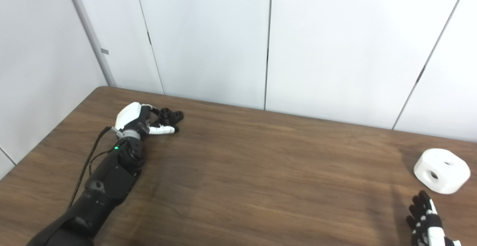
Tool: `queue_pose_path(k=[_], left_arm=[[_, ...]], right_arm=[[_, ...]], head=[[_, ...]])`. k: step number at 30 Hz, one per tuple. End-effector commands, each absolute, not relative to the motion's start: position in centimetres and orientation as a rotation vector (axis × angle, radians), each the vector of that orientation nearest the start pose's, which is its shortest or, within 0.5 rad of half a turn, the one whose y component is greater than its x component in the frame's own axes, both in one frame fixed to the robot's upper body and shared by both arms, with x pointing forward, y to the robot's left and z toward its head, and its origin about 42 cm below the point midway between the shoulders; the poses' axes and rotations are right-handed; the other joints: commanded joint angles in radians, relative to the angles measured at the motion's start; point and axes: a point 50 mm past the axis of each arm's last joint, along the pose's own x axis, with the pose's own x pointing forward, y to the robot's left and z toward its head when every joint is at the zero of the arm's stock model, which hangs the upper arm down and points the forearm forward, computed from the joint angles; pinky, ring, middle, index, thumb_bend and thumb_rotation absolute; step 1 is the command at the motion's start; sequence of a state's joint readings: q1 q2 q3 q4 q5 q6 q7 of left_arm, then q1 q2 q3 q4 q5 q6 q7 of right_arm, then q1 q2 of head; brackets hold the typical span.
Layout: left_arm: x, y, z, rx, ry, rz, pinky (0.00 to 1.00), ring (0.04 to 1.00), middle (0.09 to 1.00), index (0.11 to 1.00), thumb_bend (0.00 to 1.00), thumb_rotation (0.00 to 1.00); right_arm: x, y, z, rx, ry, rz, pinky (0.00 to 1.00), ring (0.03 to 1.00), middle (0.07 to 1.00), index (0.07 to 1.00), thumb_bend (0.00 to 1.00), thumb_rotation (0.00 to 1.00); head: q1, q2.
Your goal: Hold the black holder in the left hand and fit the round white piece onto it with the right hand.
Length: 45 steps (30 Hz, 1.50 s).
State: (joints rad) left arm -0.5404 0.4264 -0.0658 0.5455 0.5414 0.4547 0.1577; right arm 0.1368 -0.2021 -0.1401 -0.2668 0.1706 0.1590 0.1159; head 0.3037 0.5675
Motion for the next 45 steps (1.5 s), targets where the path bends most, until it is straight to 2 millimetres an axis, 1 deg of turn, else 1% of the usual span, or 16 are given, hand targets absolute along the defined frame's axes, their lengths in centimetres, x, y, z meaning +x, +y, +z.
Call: queue_pose_path(k=[1,4,6,7,8,9,10,12,21,35,42,45], left_arm=[[44.4,39.1,17.7,1.021,0.346,0.443,1.0,1.0,0.931,0.703,0.89,0.29],[44.3,39.1,17.6,1.01,0.346,0.442,1.0,1.0,0.92,0.678,0.89,0.28],[44.3,39.1,17.6,0.998,0.341,0.44,1.0,1.0,0.902,0.594,0.87,0.2],[44.3,39.1,17.5,0.998,0.339,0.438,1.0,1.0,0.897,0.569,0.86,0.18],[44.3,39.1,17.5,0.999,0.336,0.437,1.0,1.0,0.887,0.528,0.7,0.12],[44.2,39.1,17.4,1.002,0.329,0.437,1.0,1.0,0.876,0.506,0.61,0.09],[44.2,39.1,17.4,1.003,0.321,0.437,1.0,0.995,0.862,0.492,0.56,0.07],[44.0,39.1,17.3,0.991,0.309,0.439,1.0,0.977,0.839,0.484,0.53,0.05],[43.7,39.1,17.1,0.992,0.297,0.439,1.0,0.931,0.794,0.482,0.52,0.04],[43.7,38.8,16.8,0.983,0.278,0.422,1.0,0.928,0.792,0.483,0.52,0.04],[43.5,38.4,16.7,1.017,0.26,0.394,1.0,0.923,0.791,0.482,0.52,0.04],[43.3,37.7,16.7,1.019,0.227,0.389,1.0,0.913,0.788,0.483,0.52,0.04]], right_arm=[[23.6,-30.7,14.4,-0.067,-0.015,0.003,1.0,1.0,1.0,1.0,0.49,1.0],[23.6,-30.8,14.4,-0.06,-0.016,0.003,1.0,1.0,1.0,1.0,0.5,1.0],[23.6,-30.8,14.4,-0.06,-0.022,0.006,1.0,1.0,1.0,1.0,0.48,1.0],[23.6,-30.8,14.4,-0.065,-0.022,0.007,1.0,1.0,1.0,1.0,0.48,1.0],[23.6,-30.8,14.5,-0.069,-0.019,0.008,1.0,1.0,1.0,1.0,0.48,1.0],[23.6,-30.9,14.5,-0.07,-0.016,0.008,1.0,1.0,1.0,1.0,0.49,1.0],[23.6,-30.8,14.5,-0.066,-0.016,0.009,1.0,1.0,1.0,1.0,0.5,1.0],[23.5,-30.9,14.5,-0.063,-0.017,0.009,1.0,1.0,1.0,1.0,0.49,1.0],[23.5,-30.9,14.6,-0.065,-0.016,0.006,1.0,1.0,1.0,1.0,0.51,1.0],[23.6,-30.8,14.7,-0.063,-0.025,0.004,1.0,1.0,1.0,1.0,0.5,1.0],[23.7,-30.8,14.7,-0.053,-0.026,0.009,1.0,1.0,1.0,1.0,0.51,1.0],[23.7,-30.6,14.8,-0.067,-0.026,0.006,1.0,1.0,1.0,1.0,0.5,1.0]], head=[[0.0,0.001],[0.0,0.001],[0.001,0.006],[0.001,0.006],[0.001,0.006],[0.0,0.007],[0.0,0.007],[0.0,0.008],[0.0,0.011],[-0.005,0.011],[-0.013,0.013],[-0.017,0.015]])
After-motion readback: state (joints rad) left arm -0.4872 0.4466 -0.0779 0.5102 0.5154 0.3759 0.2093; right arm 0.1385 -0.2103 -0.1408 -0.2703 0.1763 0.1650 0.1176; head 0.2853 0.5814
